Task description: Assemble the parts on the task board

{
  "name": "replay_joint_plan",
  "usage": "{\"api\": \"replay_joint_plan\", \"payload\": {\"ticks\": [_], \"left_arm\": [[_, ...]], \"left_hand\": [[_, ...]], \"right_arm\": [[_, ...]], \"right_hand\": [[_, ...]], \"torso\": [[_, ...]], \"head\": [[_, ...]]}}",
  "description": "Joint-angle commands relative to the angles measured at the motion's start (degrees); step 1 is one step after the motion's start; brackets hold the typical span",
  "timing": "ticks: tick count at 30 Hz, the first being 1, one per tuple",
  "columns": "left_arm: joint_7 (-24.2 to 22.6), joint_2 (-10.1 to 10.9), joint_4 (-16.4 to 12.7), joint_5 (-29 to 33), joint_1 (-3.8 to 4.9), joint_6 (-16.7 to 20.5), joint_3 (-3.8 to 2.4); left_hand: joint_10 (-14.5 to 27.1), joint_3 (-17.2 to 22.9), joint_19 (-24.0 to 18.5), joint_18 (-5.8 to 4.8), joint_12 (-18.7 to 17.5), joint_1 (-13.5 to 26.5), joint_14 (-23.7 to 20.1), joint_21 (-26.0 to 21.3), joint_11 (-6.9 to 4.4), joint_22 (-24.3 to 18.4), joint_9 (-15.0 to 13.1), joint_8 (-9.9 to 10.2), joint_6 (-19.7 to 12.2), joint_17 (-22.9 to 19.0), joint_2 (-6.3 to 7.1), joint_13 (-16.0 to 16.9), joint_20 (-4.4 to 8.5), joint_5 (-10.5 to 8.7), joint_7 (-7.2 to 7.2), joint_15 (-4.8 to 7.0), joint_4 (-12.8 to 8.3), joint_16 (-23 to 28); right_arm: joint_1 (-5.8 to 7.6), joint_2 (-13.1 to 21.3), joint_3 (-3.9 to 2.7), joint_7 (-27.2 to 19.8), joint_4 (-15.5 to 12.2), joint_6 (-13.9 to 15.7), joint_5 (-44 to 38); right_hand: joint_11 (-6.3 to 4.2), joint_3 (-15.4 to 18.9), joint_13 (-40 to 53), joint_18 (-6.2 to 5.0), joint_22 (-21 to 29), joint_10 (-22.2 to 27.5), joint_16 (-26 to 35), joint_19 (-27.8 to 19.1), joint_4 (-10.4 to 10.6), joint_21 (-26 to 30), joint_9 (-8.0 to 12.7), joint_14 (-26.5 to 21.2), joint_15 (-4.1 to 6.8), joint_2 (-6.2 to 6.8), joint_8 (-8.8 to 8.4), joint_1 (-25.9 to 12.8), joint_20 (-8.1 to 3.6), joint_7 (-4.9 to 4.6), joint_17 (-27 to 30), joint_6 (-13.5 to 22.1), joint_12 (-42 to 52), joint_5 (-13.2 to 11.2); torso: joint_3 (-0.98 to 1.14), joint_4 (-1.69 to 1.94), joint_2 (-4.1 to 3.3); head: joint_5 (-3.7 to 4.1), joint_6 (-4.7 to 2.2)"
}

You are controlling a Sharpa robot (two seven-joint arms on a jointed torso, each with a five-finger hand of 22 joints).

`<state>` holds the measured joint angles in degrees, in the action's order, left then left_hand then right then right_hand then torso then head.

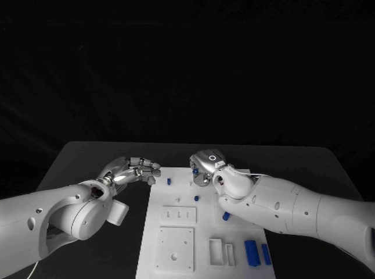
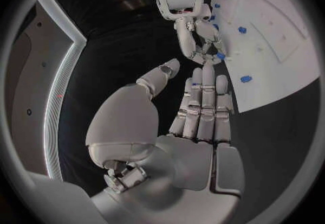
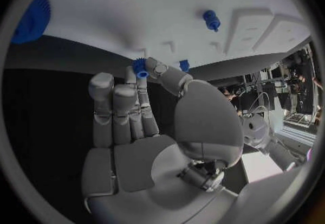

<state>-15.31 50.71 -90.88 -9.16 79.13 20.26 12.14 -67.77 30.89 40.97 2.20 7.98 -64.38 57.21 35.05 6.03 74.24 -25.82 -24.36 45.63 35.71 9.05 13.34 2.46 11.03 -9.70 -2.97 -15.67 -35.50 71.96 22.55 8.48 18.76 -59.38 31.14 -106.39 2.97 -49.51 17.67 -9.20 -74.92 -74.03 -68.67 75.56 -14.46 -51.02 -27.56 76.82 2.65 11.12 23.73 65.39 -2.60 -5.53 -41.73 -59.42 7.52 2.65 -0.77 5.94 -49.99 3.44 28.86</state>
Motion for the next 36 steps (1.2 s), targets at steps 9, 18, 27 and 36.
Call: {"api": "replay_joint_plan", "payload": {"ticks": [9, 18, 27, 36], "left_arm": [[-0.44, -0.22, 0.05, 0.43, 0.44, 0.23, -0.06], [-0.45, -0.31, 0.17, 0.60, 0.46, 0.24, -0.06], [-0.46, -0.53, 0.34, 0.60, 0.47, 0.28, -0.06], [-0.41, -0.53, 0.39, 0.60, 0.49, 0.27, -0.06]], "left_hand": [[-0.29, -0.12, -0.02, -0.45, -0.41, 0.86, 0.39, 0.23, 0.18, -0.25, -0.08, 0.25, 0.03, -0.09, 0.35, 0.30, 0.26, -4.85, -0.11, 0.05, 0.49, 0.15], [-0.29, -0.12, -0.01, -0.44, -0.49, 0.93, 0.41, 0.23, 0.18, -0.30, -0.08, 0.27, 0.01, -0.09, 0.52, 0.35, 0.28, -5.51, -0.11, 0.05, 0.56, 0.16], [-0.27, -0.08, -0.01, -0.43, -0.52, 0.88, 0.41, 0.23, 0.18, -0.32, -0.08, 0.29, -0.01, -0.09, 0.54, 0.36, 0.29, -5.55, -0.12, 0.06, 0.56, 0.16], [-0.27, -0.03, -0.01, -0.42, -0.55, 0.83, 0.42, 0.23, 0.18, -0.33, -0.08, 0.29, -0.01, -0.09, 0.53, 0.38, 0.30, -5.57, -0.12, 0.06, 0.56, 0.16]], "right_arm": [[-0.01, -0.15, 0.00, -0.30, -0.35, -0.47, -0.49], [-0.01, -0.33, 0.00, -0.35, -0.50, -0.76, -0.49], [-0.01, -0.83, 0.00, -0.72, -0.15, -1.09, -0.12], [-0.03, -1.01, 0.01, -0.35, 0.32, -2.37, 0.11]], "right_hand": [[-1.24, -0.41, 3.24, -5.80, -1.06, -2.02, -0.21, 0.74, -0.05, -0.29, -0.07, -1.88, 2.02, 0.26, -0.30, 0.38, -1.21, -0.03, 0.10, -0.46, 0.16, 0.20], [-1.24, -0.43, 3.27, -5.80, -1.06, -2.02, -0.21, 0.73, -0.06, -0.29, -0.08, -1.88, 2.02, 0.29, -0.32, 0.40, -1.21, -0.03, 0.12, -0.47, 0.14, 0.22], [-1.23, -0.45, 3.33, -5.80, -1.05, -2.01, -0.21, 0.71, -0.06, -0.29, -0.10, -1.88, 2.02, 0.32, -0.34, 0.41, -1.21, -0.03, 0.15, -0.47, 0.11, 0.23], [-1.21, -0.45, 3.41, -5.80, -1.05, -1.96, -0.19, 0.66, -0.04, -0.29, -0.13, -1.90, 2.00, 0.34, -0.41, 0.38, -1.19, -0.06, 0.21, -0.44, 0.03, 0.25]], "torso": [[-0.26, 0.11, -0.31], [-0.14, 0.05, -0.35], [-0.14, 0.10, -0.39], [-0.10, 0.04, -0.49]], "head": [[-0.53, 0.10], [-0.71, 0.40], [-0.74, 0.24], [-1.26, 0.29]]}}
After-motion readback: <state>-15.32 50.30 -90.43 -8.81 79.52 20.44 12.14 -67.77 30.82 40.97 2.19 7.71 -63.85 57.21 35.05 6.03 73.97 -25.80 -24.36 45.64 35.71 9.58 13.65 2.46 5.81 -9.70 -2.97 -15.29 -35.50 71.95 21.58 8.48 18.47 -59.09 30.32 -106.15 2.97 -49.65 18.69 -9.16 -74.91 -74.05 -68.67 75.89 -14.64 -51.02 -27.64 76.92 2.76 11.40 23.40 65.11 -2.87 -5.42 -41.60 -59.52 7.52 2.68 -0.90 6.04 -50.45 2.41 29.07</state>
